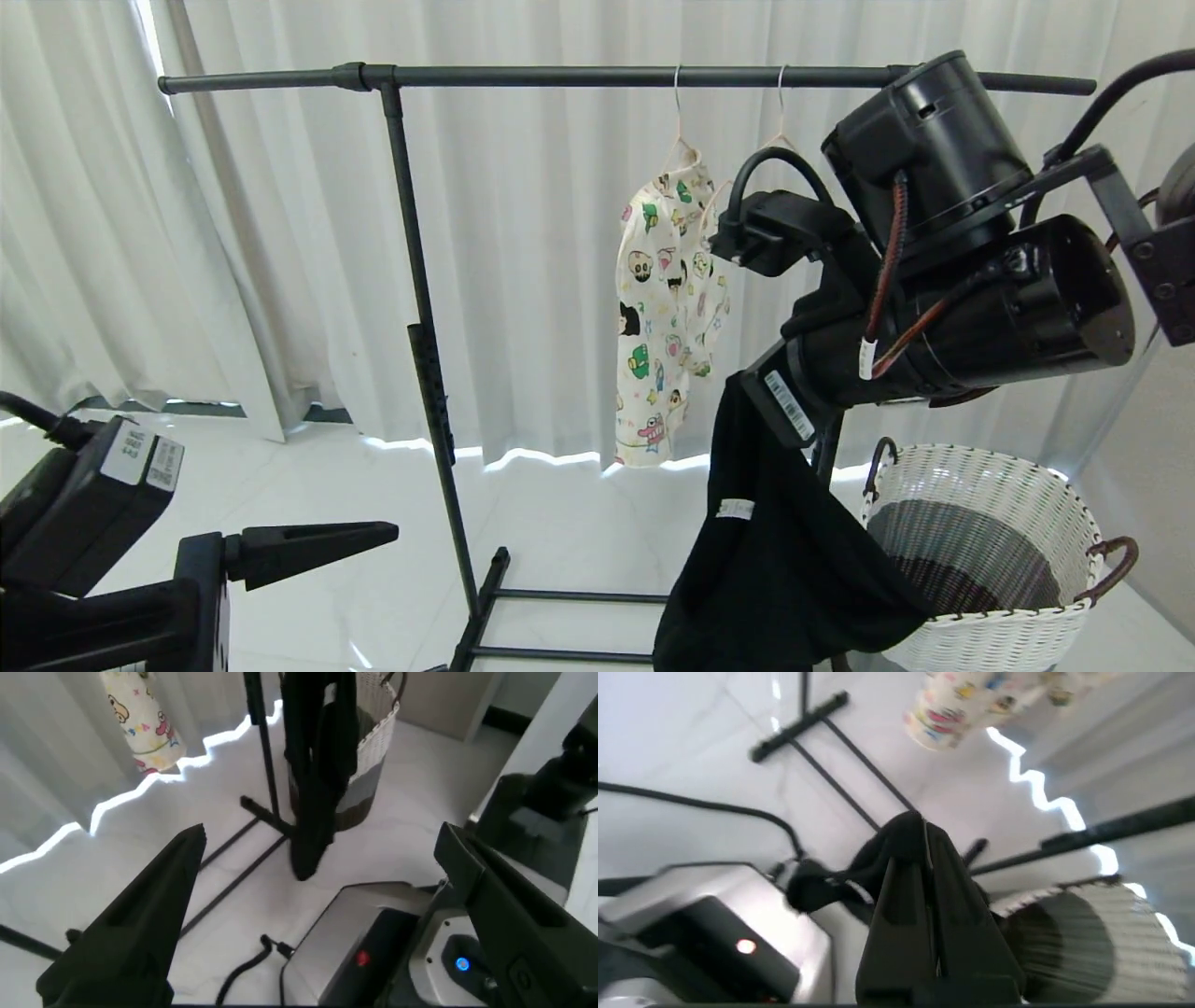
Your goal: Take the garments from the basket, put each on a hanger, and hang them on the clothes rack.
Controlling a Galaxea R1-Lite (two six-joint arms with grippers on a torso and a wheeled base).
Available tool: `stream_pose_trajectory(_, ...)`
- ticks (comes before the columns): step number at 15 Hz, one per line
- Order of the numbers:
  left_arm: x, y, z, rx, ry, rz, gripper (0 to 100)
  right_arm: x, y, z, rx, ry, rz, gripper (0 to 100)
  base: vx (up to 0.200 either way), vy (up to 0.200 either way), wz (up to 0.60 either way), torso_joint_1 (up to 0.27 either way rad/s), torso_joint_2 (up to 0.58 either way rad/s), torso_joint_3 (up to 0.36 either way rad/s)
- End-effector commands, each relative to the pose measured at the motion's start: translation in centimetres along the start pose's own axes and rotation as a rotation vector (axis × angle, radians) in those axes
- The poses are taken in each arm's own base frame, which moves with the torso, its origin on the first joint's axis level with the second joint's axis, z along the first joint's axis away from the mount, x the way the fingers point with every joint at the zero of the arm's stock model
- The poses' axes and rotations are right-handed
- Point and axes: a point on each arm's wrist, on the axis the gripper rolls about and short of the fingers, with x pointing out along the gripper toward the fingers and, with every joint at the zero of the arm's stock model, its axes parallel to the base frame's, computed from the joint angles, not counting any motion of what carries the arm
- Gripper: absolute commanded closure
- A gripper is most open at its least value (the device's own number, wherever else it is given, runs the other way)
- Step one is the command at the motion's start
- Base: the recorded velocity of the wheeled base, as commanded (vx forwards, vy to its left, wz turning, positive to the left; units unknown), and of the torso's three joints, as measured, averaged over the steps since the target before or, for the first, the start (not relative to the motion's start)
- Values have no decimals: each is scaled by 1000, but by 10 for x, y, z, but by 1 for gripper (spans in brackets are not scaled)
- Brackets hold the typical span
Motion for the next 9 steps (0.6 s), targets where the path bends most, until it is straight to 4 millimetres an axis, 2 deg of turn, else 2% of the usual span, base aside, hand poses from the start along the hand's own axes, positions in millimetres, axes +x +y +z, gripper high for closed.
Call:
stream_pose_trajectory(1,10,2,10,-54,10,-23,0,6,20,6,-3,-9,46,100,0,0,0,0,0,0)
stream_pose_trajectory(3,30,4,29,-131,20,-61,0,5,30,10,5,-24,71,100,0,0,0,0,0,0)
stream_pose_trajectory(6,77,0,46,-171,86,1,0,3,32,13,14,-53,75,100,0,0,0,0,0,0)
stream_pose_trajectory(9,117,-3,39,-184,185,-4,0,-2,31,14,19,-67,76,100,0,0,0,0,0,0)
